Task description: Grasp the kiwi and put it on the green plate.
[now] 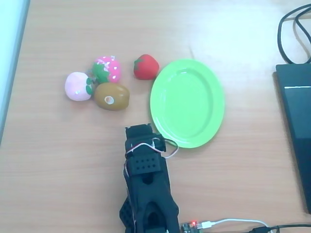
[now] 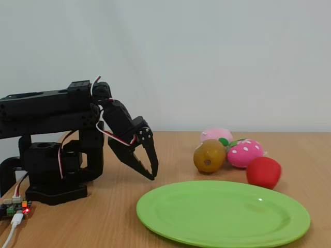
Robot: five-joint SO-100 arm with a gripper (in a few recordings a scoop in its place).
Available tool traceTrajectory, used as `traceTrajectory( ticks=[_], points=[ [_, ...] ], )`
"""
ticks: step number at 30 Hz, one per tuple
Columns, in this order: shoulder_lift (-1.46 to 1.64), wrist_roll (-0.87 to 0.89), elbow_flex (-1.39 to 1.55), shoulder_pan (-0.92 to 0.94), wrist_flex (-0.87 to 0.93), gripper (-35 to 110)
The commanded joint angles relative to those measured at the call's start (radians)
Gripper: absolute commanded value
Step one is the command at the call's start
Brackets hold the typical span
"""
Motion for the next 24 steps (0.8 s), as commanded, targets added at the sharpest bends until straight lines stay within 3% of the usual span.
traceTrajectory(
  ticks=[1, 17, 24],
  points=[
    [0.025, -0.06, 0.003, -0.069, 0.005, -8],
    [0.017, -0.078, -0.008, -0.057, -0.02, -8],
    [-0.117, 0.0, -0.181, -0.103, -0.086, -8]
  ],
)
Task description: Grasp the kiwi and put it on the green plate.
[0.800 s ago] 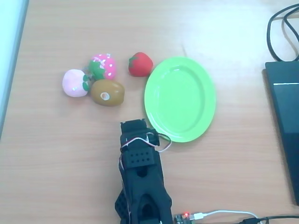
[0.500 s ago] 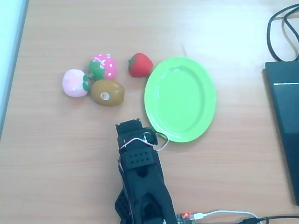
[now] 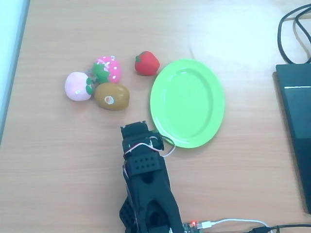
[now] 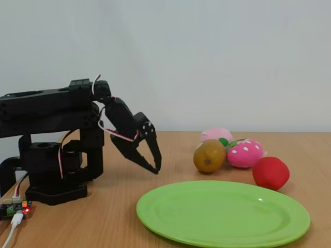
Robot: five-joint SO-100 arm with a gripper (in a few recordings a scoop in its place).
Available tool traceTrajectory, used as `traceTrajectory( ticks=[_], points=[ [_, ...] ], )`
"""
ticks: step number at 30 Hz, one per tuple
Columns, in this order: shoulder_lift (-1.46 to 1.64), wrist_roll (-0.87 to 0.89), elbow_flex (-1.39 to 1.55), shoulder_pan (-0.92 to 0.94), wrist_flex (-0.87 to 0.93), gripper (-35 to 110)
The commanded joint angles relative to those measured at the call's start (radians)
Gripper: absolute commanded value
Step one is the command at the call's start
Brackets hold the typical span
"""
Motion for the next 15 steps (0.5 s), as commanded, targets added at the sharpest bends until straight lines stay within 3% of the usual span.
traceTrajectory(
  ticks=[1, 15],
  points=[
    [-0.043, 0.034, -0.112, -0.034, -0.026, -8],
    [-0.465, 0.422, -0.578, -0.074, -0.049, -8]
  ],
)
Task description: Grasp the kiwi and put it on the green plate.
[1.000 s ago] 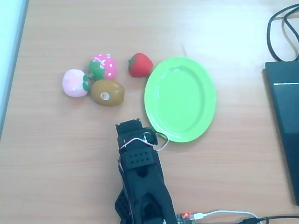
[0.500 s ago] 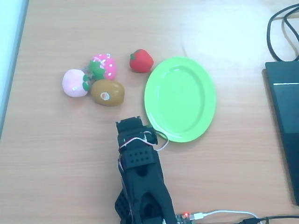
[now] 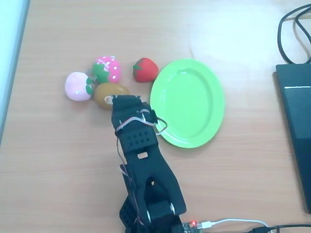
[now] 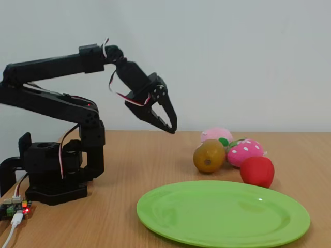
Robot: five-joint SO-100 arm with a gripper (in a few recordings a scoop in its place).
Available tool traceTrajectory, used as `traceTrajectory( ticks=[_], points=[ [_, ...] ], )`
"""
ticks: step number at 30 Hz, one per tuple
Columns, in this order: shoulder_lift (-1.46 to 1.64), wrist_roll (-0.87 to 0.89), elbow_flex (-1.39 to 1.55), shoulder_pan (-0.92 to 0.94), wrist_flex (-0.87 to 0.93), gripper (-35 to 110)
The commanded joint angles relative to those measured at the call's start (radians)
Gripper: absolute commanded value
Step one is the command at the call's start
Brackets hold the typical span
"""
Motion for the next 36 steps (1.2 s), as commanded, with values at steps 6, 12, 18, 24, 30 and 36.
traceTrajectory(
  ticks=[6, 12, 18, 24, 30, 36],
  points=[
    [-0.215, 0.225, -0.204, 0.043, -0.002, -8],
    [-0.279, 0.314, -0.265, 0.055, -0.002, -8],
    [-0.308, 0.33, -0.273, 0.044, -0.002, 0],
    [-0.322, 0.325, -0.255, 0.032, -0.002, 16],
    [-0.385, 0.341, -0.245, -0.002, -0.005, 22],
    [-0.468, 0.347, -0.256, -0.057, -0.014, 30]
  ],
)
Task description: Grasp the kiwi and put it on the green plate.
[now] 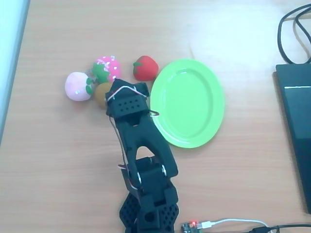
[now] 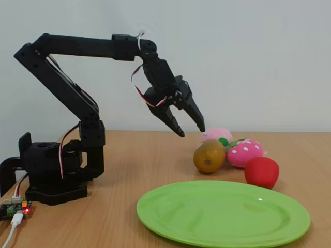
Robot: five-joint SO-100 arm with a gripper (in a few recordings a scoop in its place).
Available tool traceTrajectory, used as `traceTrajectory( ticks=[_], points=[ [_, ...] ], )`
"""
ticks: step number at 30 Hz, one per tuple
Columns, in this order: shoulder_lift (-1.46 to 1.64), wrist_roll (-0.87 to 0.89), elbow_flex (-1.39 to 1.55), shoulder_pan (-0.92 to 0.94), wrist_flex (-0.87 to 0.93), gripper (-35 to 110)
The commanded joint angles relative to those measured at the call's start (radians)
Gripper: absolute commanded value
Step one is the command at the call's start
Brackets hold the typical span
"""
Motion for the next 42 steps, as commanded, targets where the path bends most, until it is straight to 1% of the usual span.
traceTrajectory(
  ticks=[1, 8, 21, 42],
  points=[
    [-0.014, 0.023, -0.023, -0.04, -0.008, 32],
    [-0.057, 0.014, -0.043, -0.052, -0.074, 34],
    [-0.167, 0.002, -0.106, -0.043, -0.081, 42],
    [-0.327, -0.029, -0.092, -0.008, -0.183, 43]
  ],
)
